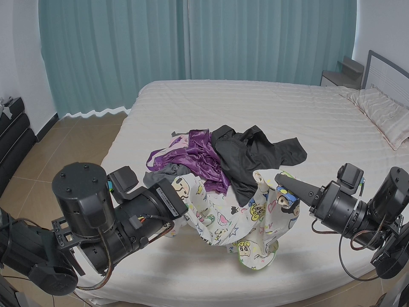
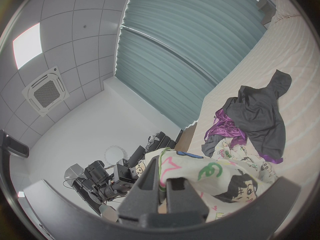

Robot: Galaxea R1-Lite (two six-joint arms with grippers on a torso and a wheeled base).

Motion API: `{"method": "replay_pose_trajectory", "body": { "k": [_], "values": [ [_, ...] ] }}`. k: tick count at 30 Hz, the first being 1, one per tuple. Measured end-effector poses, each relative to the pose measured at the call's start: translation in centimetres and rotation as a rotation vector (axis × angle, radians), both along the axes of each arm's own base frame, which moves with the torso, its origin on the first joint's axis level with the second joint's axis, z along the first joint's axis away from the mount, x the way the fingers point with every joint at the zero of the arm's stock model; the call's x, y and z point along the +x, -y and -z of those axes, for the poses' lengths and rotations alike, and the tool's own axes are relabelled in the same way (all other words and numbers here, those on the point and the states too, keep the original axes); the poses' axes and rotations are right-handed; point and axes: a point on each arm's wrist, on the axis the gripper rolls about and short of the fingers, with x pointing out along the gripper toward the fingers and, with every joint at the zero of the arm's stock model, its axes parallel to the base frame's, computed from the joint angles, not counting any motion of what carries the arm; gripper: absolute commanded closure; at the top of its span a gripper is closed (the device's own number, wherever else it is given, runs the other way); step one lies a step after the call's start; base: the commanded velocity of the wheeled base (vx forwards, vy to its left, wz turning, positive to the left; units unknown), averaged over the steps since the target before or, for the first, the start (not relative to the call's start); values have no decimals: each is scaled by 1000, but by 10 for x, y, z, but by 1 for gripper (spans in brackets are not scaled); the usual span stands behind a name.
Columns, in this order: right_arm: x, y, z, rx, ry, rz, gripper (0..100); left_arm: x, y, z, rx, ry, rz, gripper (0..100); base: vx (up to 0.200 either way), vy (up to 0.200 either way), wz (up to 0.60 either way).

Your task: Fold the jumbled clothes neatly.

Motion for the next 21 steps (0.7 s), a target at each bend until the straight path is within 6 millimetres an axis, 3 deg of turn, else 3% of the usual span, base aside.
{"method": "replay_pose_trajectory", "body": {
  "k": [21],
  "values": [
    [10,7,-7,21,25,72,100,1,0,-9,-43,44,-39,100,0,-200,0]
  ]
}}
